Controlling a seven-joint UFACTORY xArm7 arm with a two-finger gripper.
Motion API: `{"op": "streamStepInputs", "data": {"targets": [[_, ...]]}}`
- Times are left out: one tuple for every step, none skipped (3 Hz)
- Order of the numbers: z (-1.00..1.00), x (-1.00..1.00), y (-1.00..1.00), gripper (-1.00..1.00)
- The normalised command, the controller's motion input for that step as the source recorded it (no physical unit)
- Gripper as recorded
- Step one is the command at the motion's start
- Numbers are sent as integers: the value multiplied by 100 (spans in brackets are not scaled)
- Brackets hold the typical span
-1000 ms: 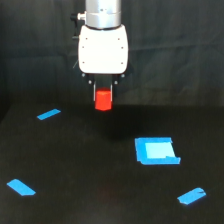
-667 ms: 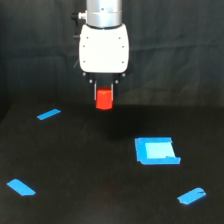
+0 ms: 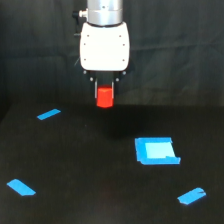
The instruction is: Pick up the red object from the table
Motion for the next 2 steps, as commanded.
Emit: {"op": "streamStepInputs", "data": {"targets": [[12, -1, -3, -100], [16, 0, 16, -92]]}}
